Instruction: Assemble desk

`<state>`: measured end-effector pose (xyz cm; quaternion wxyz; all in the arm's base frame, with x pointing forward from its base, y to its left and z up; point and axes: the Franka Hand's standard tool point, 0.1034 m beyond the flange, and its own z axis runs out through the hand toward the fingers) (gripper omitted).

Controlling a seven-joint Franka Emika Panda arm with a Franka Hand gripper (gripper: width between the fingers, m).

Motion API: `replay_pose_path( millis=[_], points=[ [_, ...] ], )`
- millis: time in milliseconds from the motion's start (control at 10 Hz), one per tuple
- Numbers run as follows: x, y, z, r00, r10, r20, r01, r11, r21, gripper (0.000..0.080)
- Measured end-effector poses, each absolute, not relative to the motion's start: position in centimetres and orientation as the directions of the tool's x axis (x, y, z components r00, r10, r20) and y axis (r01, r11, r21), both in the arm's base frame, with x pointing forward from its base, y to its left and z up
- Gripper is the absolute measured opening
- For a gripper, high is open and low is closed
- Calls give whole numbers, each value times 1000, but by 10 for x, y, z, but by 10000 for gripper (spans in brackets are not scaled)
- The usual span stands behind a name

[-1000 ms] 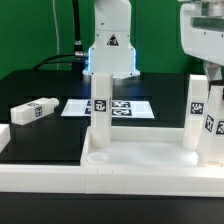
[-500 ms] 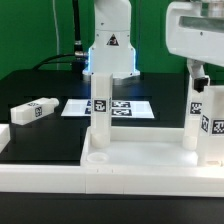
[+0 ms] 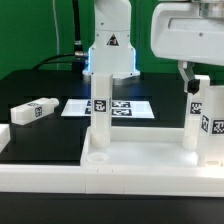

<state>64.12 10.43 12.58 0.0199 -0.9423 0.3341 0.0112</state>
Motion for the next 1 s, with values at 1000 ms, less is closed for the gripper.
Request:
replay_pose_path(
  millis=[1000],
  points=[
    [644, 105, 118, 998, 26, 49, 27, -999, -20, 634]
  ],
)
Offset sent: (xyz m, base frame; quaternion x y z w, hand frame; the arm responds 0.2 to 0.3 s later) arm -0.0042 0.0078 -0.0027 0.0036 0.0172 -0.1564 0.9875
